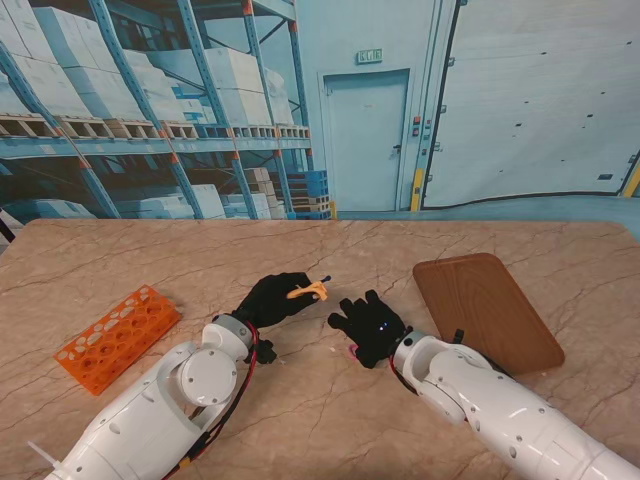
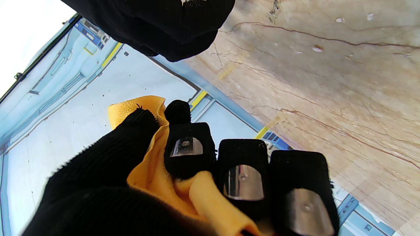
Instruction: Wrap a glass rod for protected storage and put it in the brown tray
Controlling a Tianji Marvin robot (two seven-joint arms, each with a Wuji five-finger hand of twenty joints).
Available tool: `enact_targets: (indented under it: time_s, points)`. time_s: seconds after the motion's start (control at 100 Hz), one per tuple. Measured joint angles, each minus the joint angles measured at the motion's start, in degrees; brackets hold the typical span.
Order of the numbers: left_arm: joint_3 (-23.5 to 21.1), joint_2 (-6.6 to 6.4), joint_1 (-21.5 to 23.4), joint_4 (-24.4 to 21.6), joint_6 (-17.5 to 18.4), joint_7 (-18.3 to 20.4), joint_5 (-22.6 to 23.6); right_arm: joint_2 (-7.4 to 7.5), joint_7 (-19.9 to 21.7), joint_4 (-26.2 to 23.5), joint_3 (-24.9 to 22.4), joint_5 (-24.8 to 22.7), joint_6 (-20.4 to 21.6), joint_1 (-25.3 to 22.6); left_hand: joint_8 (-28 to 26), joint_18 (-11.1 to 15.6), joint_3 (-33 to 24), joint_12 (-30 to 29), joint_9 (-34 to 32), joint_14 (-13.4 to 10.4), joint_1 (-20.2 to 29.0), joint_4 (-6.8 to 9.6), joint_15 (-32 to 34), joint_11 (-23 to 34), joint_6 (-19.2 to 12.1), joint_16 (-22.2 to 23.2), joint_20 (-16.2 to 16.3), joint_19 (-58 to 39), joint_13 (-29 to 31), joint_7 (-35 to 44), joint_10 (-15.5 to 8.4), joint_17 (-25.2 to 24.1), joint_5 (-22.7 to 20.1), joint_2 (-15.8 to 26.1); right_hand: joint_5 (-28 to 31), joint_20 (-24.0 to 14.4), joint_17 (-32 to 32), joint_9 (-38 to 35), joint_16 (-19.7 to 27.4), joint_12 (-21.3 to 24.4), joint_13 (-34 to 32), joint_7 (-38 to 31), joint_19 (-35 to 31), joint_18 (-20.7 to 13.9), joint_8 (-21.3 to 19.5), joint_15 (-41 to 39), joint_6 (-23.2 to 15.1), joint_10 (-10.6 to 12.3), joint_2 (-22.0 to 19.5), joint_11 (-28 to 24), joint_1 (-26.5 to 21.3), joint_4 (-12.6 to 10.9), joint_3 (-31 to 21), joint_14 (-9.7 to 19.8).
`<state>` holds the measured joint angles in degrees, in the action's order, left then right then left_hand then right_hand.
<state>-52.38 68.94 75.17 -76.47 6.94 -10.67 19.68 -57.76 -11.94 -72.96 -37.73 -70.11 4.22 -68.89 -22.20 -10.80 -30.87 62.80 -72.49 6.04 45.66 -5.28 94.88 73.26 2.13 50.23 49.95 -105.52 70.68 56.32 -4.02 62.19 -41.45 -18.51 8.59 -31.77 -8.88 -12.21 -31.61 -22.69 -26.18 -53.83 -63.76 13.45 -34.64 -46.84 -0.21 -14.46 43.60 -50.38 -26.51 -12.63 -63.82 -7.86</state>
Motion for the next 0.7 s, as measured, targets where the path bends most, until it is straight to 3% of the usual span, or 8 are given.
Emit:
enact_targets:
  time_s: [0.05, 0.11, 0.21, 0.46, 0.61, 0.65, 0.7]
  points:
    - [0.0, 0.00, 0.0, 0.0, 0.0, 0.0, 0.0, 0.05, 0.4, -0.1, 0.1, 0.1, 0.3, 0.0, 0.0, 0.0, 0.0, 0.0, 0.0, 0.0, 0.0, 0.00, 0.0, 0.0, 0.0, 0.0, 0.0, 0.0, 0.0, 0.0, 0.0, 0.0, 0.0, 0.0, 0.0, 0.0, 0.1, 0.1, 0.1, 0.2, -0.1, -0.6, 0.0, 0.0, -0.5, 0.3, -0.6, 0.0, 0.0, 0.0, -0.3, -4.0, 0.0, 0.0]
    - [0.0, 0.00, 0.0, 0.0, 0.0, 0.0, 0.0, 0.08, 0.8, -0.2, 0.3, 0.3, 0.5, 0.0, 0.0, 0.0, 0.0, 0.0, 0.0, 0.0, 0.0, 0.00, 0.0, 0.0, 0.0, 0.0, 0.0, 0.0, 0.0, 0.0, 0.0, 0.0, 0.0, 0.0, 0.0, 0.0, 0.2, 0.6, 0.1, 0.6, -0.1, -0.8, 0.0, 0.0, -0.6, 0.8, -0.7, 0.0, 0.0, 0.2, -0.6, -6.8, -0.7, 0.0]
    - [-0.1, 0.00, 0.0, 0.0, 0.0, 0.0, 0.0, 0.11, 1.0, -0.3, 0.6, 0.4, 0.5, 0.0, 0.0, 0.0, 0.0, 0.0, 0.0, 0.0, 0.0, 0.00, 0.0, 0.0, 0.2, 0.0, 0.0, 0.0, 0.0, 0.1, 0.0, 0.0, 0.0, 0.0, 0.1, 0.0, 0.2, 0.6, 0.1, 0.6, 0.4, -1.4, 0.0, 0.0, -0.8, 0.9, -1.2, 0.0, 0.0, 0.2, -1.1, -8.7, -1.4, 0.0]
    - [-0.2, -0.01, 0.1, -0.1, 0.1, 0.0, 0.0, 0.14, 1.0, -0.6, 0.7, 0.2, 0.3, -0.2, 0.0, 0.0, 0.0, 0.0, 0.0, 0.0, 0.0, 0.00, 0.0, 0.0, 0.3, 0.0, 0.0, 0.0, 0.0, 0.5, 0.0, 0.0, 0.0, 0.0, 3.1, 0.0, 0.2, 0.6, 0.1, 0.6, 0.4, -5.7, 0.0, 0.0, -3.4, 1.0, -2.6, -1.1, 0.0, 0.2, -0.9, -8.8, -1.2, 0.0]
    - [-0.2, -0.01, 0.1, -0.1, 0.1, 0.0, 0.0, 0.14, 0.4, -0.7, 0.3, -0.5, -0.3, -0.6, 0.0, 0.0, 0.0, 0.0, 0.0, 0.0, 0.0, 0.00, 0.0, 0.0, 0.3, 0.0, 0.0, 0.0, 0.0, 0.6, 0.0, 0.0, 0.0, 0.0, 9.7, 0.0, 0.2, 0.6, 0.1, 0.6, 0.4, -11.2, 0.0, 0.0, -7.0, 1.0, -5.8, -1.7, -2.5, 0.1, 0.1, -7.9, 0.8, -0.1]
    - [-0.2, -0.01, 0.1, -0.1, 0.1, 0.0, 0.0, 0.15, 0.3, -0.7, 0.3, -0.5, -0.4, -0.7, 0.0, 0.0, 0.0, 0.0, 0.0, 0.0, 0.0, 0.00, 0.0, 0.0, 0.3, 0.0, 0.0, 0.0, 0.0, 0.6, 0.0, 0.0, 0.0, 0.0, 12.2, 0.0, 0.2, 0.6, 0.1, 0.6, 0.4, -12.4, 0.0, 0.0, -7.3, 1.0, -6.9, -2.0, -3.7, 0.1, 0.7, -7.3, 1.3, -0.2]
    - [-0.2, -0.01, 0.1, -0.1, 0.1, -0.1, -0.1, 0.15, 0.3, -0.8, 0.2, -0.5, -0.4, -0.8, 0.0, 0.0, 0.0, 0.0, 0.0, 0.0, 0.0, 0.00, 0.0, 0.0, 0.3, 0.0, 0.0, 0.0, 0.0, 0.6, 0.0, 0.0, 0.0, 0.0, 14.3, 0.0, 0.2, -0.3, 0.1, 0.6, 0.4, -14.9, 0.0, 0.0, -5.3, 1.0, -8.6, -2.1, -3.9, 0.0, 0.7, -3.2, -0.1, -0.3]
